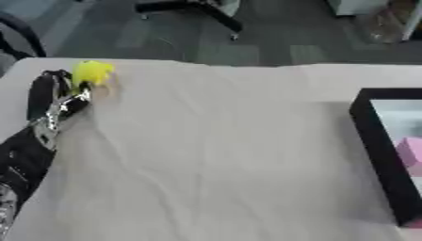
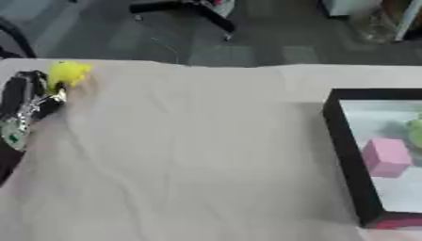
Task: Pick up the objects with one hand, pass them to the other hand, and then place them into the box on the other side of the table.
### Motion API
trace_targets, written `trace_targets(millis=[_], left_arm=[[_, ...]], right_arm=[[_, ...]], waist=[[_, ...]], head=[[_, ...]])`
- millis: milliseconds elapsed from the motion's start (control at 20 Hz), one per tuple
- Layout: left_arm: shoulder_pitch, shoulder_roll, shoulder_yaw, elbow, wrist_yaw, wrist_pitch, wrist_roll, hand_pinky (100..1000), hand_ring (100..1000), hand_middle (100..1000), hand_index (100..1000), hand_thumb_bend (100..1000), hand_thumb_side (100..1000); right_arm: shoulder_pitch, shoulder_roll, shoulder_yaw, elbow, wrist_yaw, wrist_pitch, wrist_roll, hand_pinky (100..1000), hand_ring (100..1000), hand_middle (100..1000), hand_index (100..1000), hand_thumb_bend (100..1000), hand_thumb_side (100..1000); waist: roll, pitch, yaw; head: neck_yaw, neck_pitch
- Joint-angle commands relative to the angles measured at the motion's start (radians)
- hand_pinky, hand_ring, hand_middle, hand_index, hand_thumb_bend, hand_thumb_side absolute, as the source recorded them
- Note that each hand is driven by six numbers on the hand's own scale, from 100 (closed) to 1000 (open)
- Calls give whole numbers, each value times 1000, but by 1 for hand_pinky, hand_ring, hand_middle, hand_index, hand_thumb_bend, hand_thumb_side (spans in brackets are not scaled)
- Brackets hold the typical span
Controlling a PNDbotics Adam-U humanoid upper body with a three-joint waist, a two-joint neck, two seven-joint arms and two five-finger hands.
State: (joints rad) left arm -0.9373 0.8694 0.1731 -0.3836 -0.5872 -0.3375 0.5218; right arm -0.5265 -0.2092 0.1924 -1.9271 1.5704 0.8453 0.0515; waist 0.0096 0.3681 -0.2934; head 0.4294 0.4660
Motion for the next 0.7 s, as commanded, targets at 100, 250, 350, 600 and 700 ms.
trace_targets(millis=[100,250,350,600,700], left_arm=[[-11,29,16,-132,77,-56,-114,665,367,293,389,100,234],[4,26,12,-233,141,-84,-216,667,368,293,390,100,231],[18,22,-4,-298,185,-105,-285,669,369,296,393,100,226],[70,0,-101,-452,325,-156,-471,675,375,301,398,100,209],[101,-21,-165,-511,381,-170,-550,679,378,303,399,100,204]], right_arm=[[3,-11,-3,3,15,-12,-11,531,835,847,1000,100,260],[12,-14,-4,14,43,-29,-5,539,836,850,1000,100,426],[15,-18,0,20,63,-48,5,543,837,849,1000,100,235],[8,-37,42,34,108,-132,80,589,844,853,1000,100,187],[-4,-48,78,37,116,-186,130,622,850,858,1000,100,200]], waist=[[3,-64,24],[7,-99,48],[11,-126,66],[19,-201,116],[24,-235,136]], head=[[-12,21],[-25,45],[-41,65],[-88,146],[-109,189]])
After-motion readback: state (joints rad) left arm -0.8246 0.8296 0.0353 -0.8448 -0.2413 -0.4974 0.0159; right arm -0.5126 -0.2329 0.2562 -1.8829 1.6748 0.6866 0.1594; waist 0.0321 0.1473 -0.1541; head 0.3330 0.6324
